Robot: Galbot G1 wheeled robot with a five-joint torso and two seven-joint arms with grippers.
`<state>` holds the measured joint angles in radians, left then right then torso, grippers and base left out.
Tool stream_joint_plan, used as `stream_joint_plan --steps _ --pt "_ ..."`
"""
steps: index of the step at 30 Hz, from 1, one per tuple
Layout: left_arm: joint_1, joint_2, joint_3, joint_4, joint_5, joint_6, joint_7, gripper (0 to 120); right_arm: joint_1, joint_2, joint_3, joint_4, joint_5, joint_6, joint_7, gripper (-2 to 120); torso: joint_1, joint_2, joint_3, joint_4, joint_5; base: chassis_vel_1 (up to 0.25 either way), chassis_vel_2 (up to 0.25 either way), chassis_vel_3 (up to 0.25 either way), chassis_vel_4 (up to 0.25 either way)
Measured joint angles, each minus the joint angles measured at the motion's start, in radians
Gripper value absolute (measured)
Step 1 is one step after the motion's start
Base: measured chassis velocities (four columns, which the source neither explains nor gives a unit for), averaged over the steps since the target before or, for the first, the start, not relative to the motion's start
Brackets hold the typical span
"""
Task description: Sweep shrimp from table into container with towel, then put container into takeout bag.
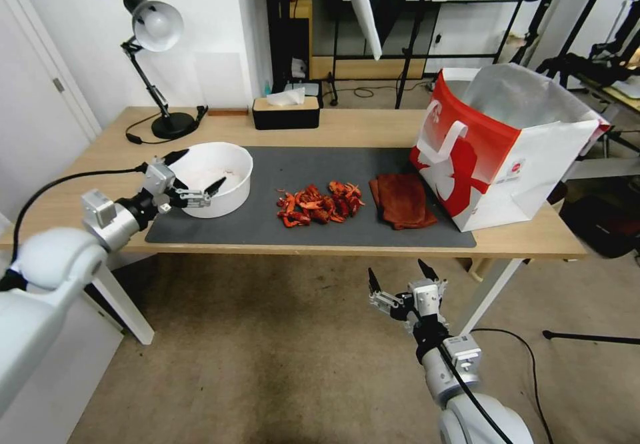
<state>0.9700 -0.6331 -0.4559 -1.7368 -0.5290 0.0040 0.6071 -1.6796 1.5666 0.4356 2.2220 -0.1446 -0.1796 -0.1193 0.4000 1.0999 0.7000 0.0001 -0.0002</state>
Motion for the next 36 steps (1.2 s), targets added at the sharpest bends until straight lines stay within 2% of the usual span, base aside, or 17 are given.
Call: stream_joint_plan --steps 1,4,5,6,9,13,16,17,21,22,25,26,30,31,33,36 --pt "0.0 0.0 0.0 0.0 0.0 0.0 0.0 100 0.0 0.0 0.0 0.0 0.0 0.0 0.0 100 0.0 0.0 0.0 0.0 0.0 0.0 0.0 0.0 0.0" --pt "-0.067 0.026 0.046 0.045 0.084 -0.012 0.121 100 -0.001 0.002 -0.001 -0.007 -0.002 0.013 -0.004 100 0.0 0.0 0.0 -0.0003 0.0001 0.0 0.0 0.0 0.0" --pt "-0.067 0.026 0.046 0.045 0.084 -0.012 0.121 100 -0.001 0.002 -0.001 -0.007 -0.002 0.013 -0.004 100 0.0 0.0 0.0 -0.0003 0.0001 0.0 0.0 0.0 0.0" --pt "-0.087 0.033 0.061 0.06 0.113 -0.02 0.148 100 -0.001 0.002 -0.001 -0.008 -0.003 0.015 -0.005 100 0.0 0.0 0.0 -0.0002 0.0 0.0 0.0 0.0 0.0" --pt "-0.183 0.056 0.124 0.12 0.229 -0.061 0.252 100 -0.002 0.004 -0.002 -0.015 -0.014 0.025 -0.02 100 0.0 0.0 0.0 -0.0001 0.0 0.0 0.0 0.0 0.0" --pt "-0.228 0.061 0.149 0.148 0.29 -0.086 0.289 100 -0.003 0.004 -0.002 -0.015 -0.017 0.027 -0.023 100 0.0 0.0 0.0 -0.0001 0.0 0.0 0.0 0.0 0.0" --pt "-0.304 0.063 0.204 0.198 0.372 -0.12 0.333 100 -0.004 0.004 -0.001 -0.018 -0.02 0.031 -0.025 100 0.0 0.0 0.0 -0.0002 0.0 0.0 0.0 0.0 0.0" --pt "-0.304 0.063 0.204 0.198 0.372 -0.12 0.333 100 -0.004 0.004 -0.001 -0.018 -0.02 0.031 -0.025 100 0.0 0.0 0.0 -0.0002 0.0 0.0 0.0 0.0 0.0" --pt "-0.406 0.059 0.306 0.263 0.431 -0.146 0.391 100 -0.005 0.003 0.006 -0.027 -0.027 0.055 -0.04 100 0.0 0.0 0.0 0.0 0.0 0.0 0.0 0.0 0.0" --pt "-0.406 0.059 0.306 0.263 0.431 -0.146 0.391 100 -0.005 0.003 0.006 -0.027 -0.027 0.055 -0.04 100 0.0 0.0 0.0 0.0 0.0 0.0 0.0 0.0 0.0" --pt "-0.481 0.053 0.386 0.304 0.46 -0.157 0.423 100 -0.007 0.003 0.006 -0.029 -0.029 0.057 -0.043 100 0.0 0.0 0.0 -0.0002 0.0 0.0 0.0 0.0 0.0" --pt "-0.481 0.053 0.386 0.304 0.46 -0.157 0.423 100 -0.007 0.003 0.006 -0.029 -0.029 0.057 -0.043 100 0.0 0.0 0.0 -0.0002 0.0 0.0 0.0 0.0 0.0" --pt "-0.586 0.046 0.475 0.356 0.502 -0.181 0.48 93 -0.011 0.003 0.007 -0.03 -0.03 0.061 -0.043 100 0.0 0.0 0.0 -0.0003 0.0002 0.0 0.0 0.0 0.0" --pt "-0.586 0.046 0.475 0.356 0.502 -0.181 0.48 93 -0.011 0.003 0.007 -0.03 -0.03 0.061 -0.043 100 0.0 0.0 0.0 -0.0003 0.0002 0.0 0.0 0.0 0.0" --pt "-0.624 0.044 0.502 0.374 0.519 -0.192 0.499 83 -0.011 0.003 0.009 -0.031 -0.031 0.063 -0.043 100 0.0 0.0 0.0 -0.0001 0.0002 0.0 0.0 0.0 0.0" --pt "-0.645 0.043 0.518 0.385 0.52 -0.194 0.519 74 -0.013 0.003 0.009 -0.032 -0.031 0.066 -0.043 100 0.0 0.0 0.0 -0.0002 0.0003 0.0 0.0 0.0 0.0"
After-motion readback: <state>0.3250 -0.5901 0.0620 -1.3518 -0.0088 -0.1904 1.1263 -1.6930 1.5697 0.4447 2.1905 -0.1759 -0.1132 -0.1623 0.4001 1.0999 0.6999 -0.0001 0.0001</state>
